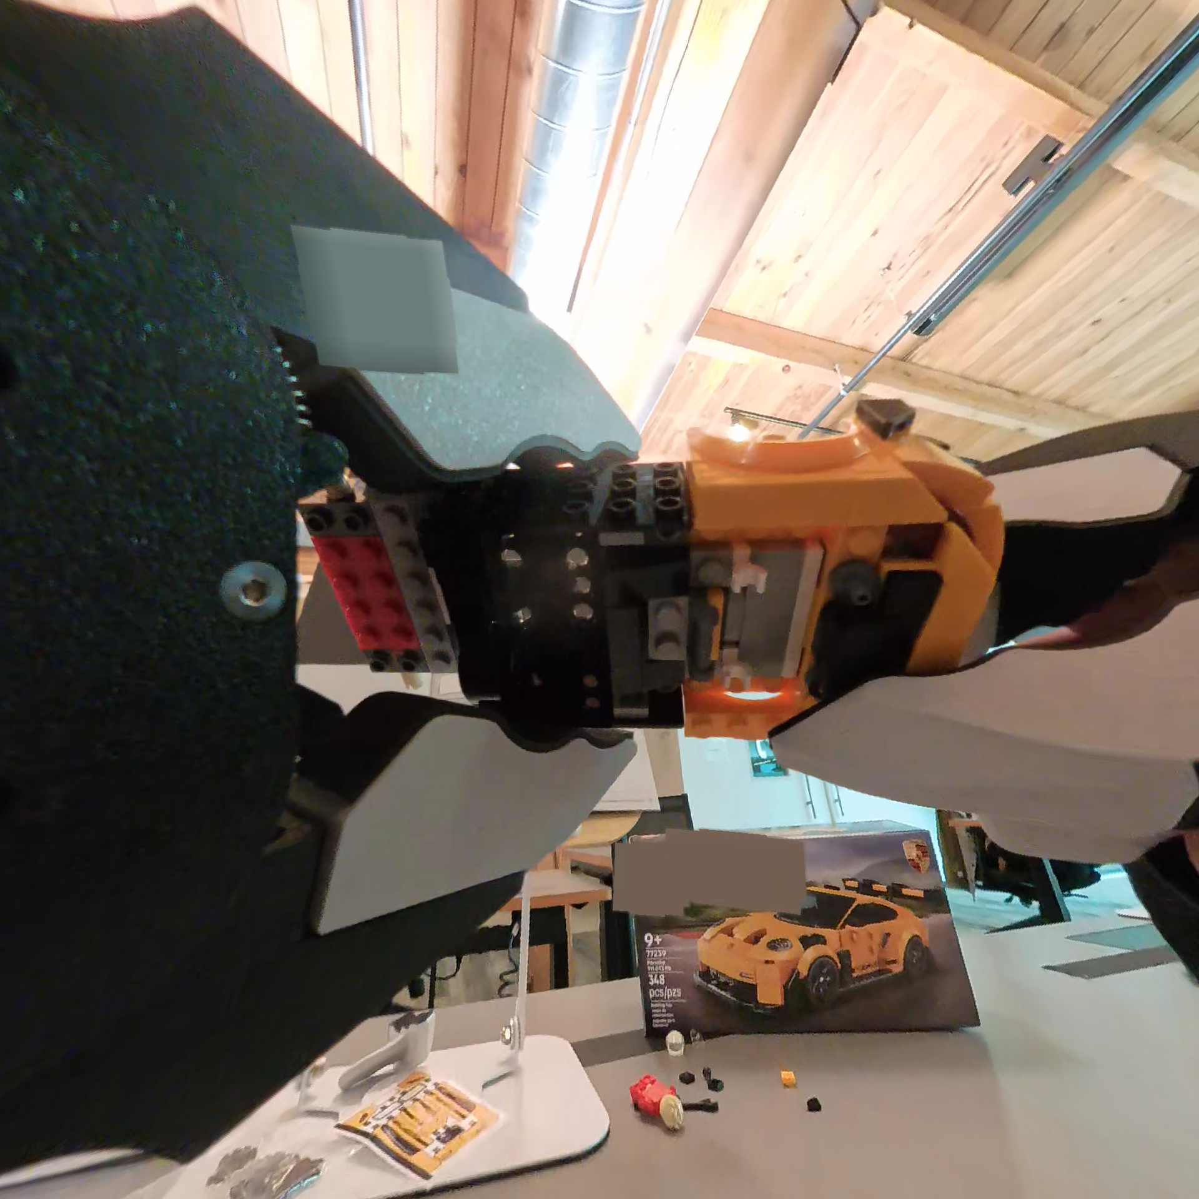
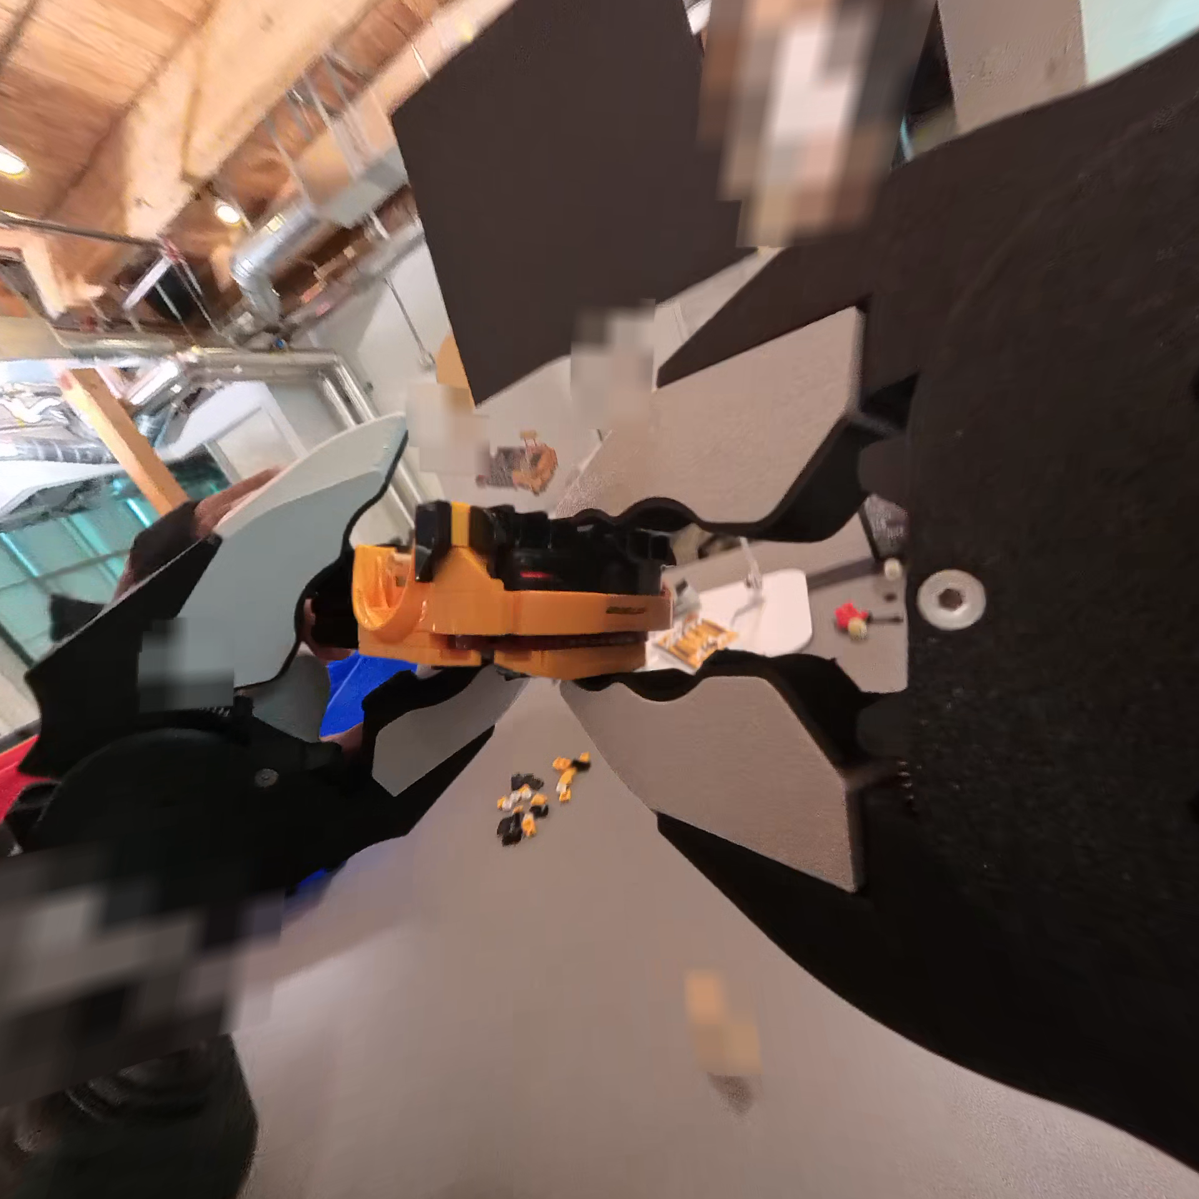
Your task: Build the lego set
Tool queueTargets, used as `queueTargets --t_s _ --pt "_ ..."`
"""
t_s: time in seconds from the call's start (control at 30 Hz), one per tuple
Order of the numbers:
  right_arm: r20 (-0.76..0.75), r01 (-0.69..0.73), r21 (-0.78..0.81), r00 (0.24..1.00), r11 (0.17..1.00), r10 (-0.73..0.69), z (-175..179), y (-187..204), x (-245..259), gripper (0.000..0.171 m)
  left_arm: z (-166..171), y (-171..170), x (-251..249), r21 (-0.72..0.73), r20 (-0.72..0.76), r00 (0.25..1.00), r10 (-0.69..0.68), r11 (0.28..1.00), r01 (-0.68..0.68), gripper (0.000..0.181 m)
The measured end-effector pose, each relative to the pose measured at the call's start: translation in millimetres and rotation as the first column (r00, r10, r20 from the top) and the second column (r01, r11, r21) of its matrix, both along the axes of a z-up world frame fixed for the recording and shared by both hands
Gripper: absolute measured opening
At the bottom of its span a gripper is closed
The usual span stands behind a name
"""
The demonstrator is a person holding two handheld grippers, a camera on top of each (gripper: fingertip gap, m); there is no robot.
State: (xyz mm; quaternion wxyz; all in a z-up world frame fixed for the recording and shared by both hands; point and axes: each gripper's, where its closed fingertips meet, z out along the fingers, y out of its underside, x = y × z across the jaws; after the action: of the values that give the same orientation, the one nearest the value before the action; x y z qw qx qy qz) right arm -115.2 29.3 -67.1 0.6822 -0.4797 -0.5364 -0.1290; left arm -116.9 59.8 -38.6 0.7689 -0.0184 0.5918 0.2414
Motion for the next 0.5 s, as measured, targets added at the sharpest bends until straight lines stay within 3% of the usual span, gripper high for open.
queueTargets --t_s 0.1,0.17,0.3,0.5 --pt "-0.144 -0.043 -0.224 0.99 0.974 0.011 -16.9 4.1 0.4 0.042 -12.7 2.8 -0.4 -0.045 -0.038 0.999 0.01 0.999 -0.011 0.075" --pt "-0.28 -0.114 -0.395 0.96 0.911 -0.001 -30.7 4.8 -0.4 0.044 -28.1 4.6 -0.6 -0.103 -0.087 0.996 0.009 0.995 -0.018 0.075" --pt "-0.518 -0.329 -0.653 0.851 0.682 -0.086 -55.0 1.1 -4.4 0.044 -63.5 6.8 -1.7 -0.273 -0.206 0.978 0.012 0.959 -0.069 0.071" --pt "-0.611 -0.505 -0.769 0.762 0.391 -0.217 -79.6 -4.8 -6.8 0.04 -97.2 1.5 -4.9 -0.417 -0.306 0.952 -0.023 0.902 -0.112 0.068"
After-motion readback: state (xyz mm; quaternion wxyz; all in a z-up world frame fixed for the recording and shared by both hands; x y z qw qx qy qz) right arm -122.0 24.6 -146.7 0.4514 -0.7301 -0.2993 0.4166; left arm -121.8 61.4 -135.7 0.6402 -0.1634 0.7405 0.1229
